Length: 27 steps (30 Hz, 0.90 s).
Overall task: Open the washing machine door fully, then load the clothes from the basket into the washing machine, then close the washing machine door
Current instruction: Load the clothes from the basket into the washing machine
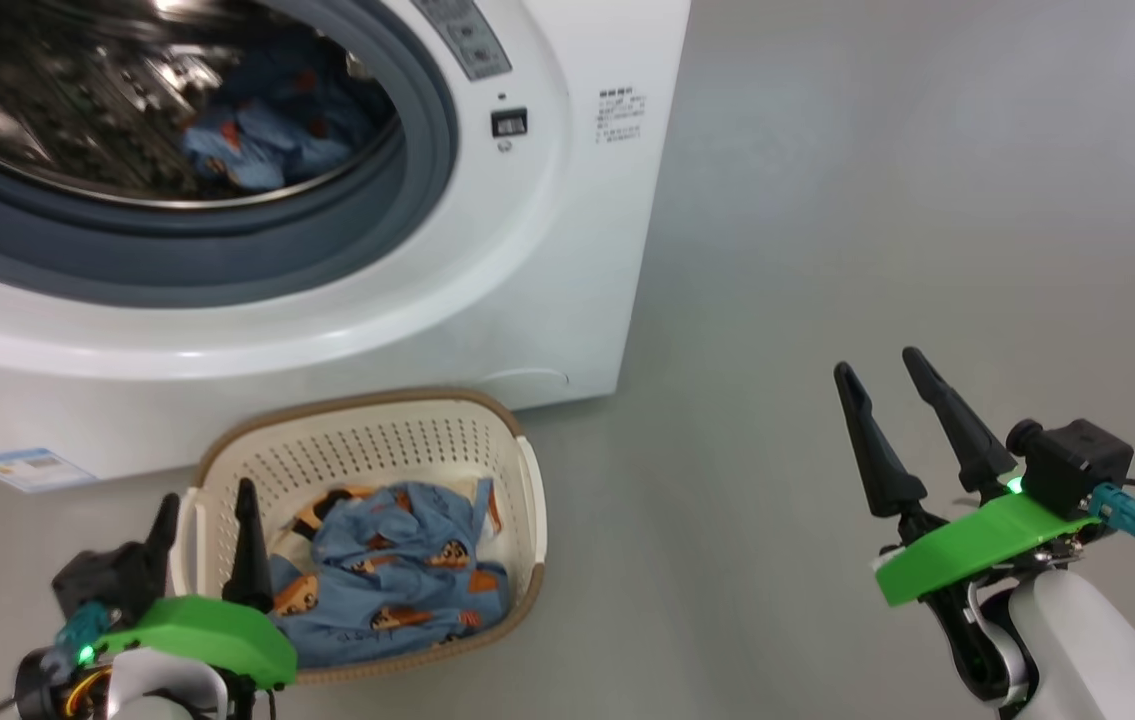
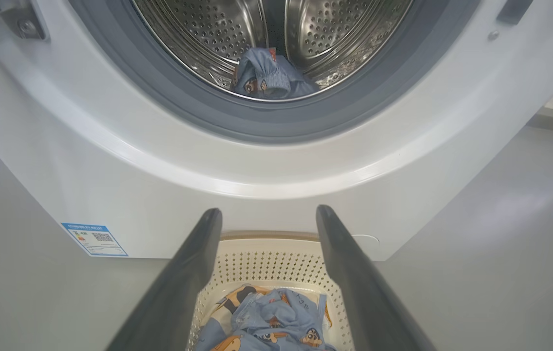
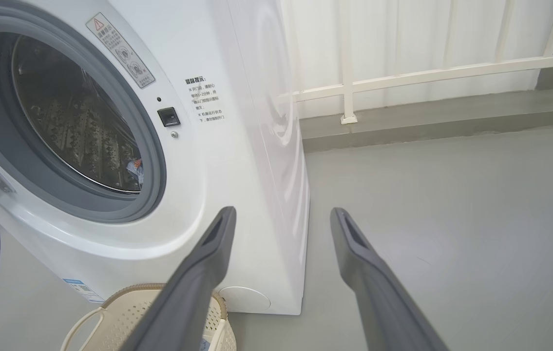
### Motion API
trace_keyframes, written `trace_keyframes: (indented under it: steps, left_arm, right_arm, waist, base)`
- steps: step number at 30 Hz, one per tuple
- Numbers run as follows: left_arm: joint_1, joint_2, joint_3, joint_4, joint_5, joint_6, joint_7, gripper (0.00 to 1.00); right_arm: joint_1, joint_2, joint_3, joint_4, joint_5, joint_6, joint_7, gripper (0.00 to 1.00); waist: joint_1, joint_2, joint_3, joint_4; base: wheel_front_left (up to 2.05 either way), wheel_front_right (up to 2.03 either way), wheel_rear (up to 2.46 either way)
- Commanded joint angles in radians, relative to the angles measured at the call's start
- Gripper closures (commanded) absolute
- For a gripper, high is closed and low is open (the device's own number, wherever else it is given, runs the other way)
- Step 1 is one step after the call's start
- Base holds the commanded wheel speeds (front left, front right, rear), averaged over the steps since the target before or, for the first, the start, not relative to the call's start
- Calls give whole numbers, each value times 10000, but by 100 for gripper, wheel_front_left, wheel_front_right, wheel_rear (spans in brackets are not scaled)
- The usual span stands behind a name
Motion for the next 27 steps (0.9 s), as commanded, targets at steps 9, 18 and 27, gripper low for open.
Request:
trace_keyframes:
  steps: [9,18,27]
  left_arm:
    - [-1911,714,-1,2165,-163,-439,266,0]
    - [-3525,1062,-254,4176,-378,-758,341,0]
    - [-4852,1352,-571,5864,-488,-881,485,0]
  right_arm:
    - [-675,267,-137,-604,-147,58,-80,0]
    - [-1183,536,-296,-982,-242,58,-80,0]
    - [-1645,807,-192,-1182,-200,58,-80,0]
  waist:
    - [0,0,2048,-535]
    - [0,0,3585,-829]
    - [0,0,4842,-1122]
  base:
    - [0,0,0]
    - [0,0,0]
    - [0,0,0]
